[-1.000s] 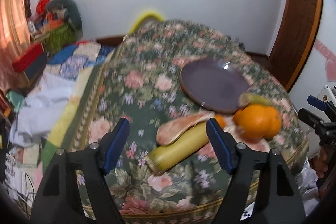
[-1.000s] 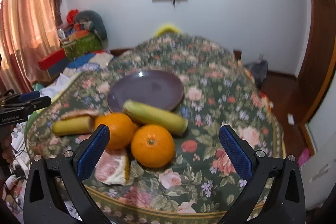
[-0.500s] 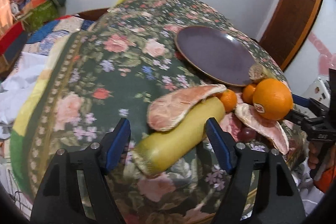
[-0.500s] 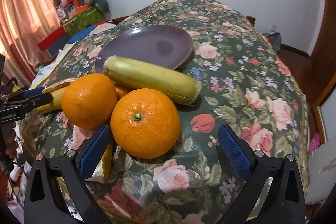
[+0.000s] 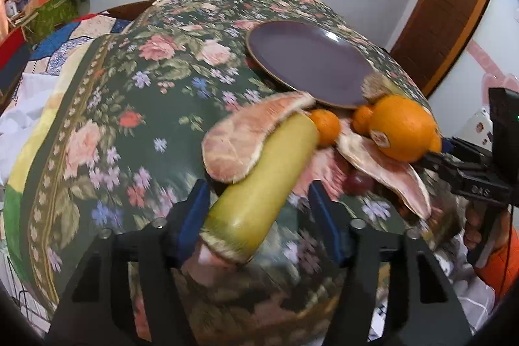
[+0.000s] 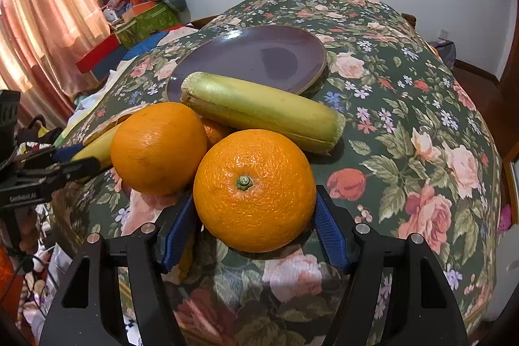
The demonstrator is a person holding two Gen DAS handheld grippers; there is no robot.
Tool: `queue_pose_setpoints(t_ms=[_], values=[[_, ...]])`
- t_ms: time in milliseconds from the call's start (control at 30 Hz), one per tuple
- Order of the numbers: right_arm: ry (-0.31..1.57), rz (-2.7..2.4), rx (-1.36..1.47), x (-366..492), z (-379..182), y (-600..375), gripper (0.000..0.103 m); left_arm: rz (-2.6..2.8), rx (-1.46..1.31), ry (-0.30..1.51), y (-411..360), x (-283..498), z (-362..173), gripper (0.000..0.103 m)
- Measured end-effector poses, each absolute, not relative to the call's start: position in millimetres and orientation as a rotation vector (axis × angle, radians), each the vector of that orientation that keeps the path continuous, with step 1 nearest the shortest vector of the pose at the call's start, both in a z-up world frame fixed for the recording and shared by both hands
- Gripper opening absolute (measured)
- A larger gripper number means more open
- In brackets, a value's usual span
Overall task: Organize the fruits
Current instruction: 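Grasp the yellow-green cylinder with the left tool while the right tool closes on a large orange, then lift and carry the cylinder over the purple plate while the right tool carries the orange there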
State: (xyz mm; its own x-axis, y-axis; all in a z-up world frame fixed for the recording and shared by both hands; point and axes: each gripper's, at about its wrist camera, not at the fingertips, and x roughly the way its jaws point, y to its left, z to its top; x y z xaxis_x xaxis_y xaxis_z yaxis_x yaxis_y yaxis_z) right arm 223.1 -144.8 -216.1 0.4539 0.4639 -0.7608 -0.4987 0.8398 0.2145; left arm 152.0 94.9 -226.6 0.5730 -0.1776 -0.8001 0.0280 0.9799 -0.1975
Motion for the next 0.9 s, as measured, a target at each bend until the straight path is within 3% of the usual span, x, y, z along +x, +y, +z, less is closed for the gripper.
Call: queue_pose_setpoints(t_ms=[167,900], values=[[0.931,0.589,-0.030,218.7,-213.4,-151.4,0.066,-0.185,-0.186,0.988,82.8,144.6,-225.6,0.049],[0.926,0.554,-0.013,219.2,-214.5,-171.9,0.066,-0.123,-0.113,1.032,56.0,212.3,-237.4,0.047]])
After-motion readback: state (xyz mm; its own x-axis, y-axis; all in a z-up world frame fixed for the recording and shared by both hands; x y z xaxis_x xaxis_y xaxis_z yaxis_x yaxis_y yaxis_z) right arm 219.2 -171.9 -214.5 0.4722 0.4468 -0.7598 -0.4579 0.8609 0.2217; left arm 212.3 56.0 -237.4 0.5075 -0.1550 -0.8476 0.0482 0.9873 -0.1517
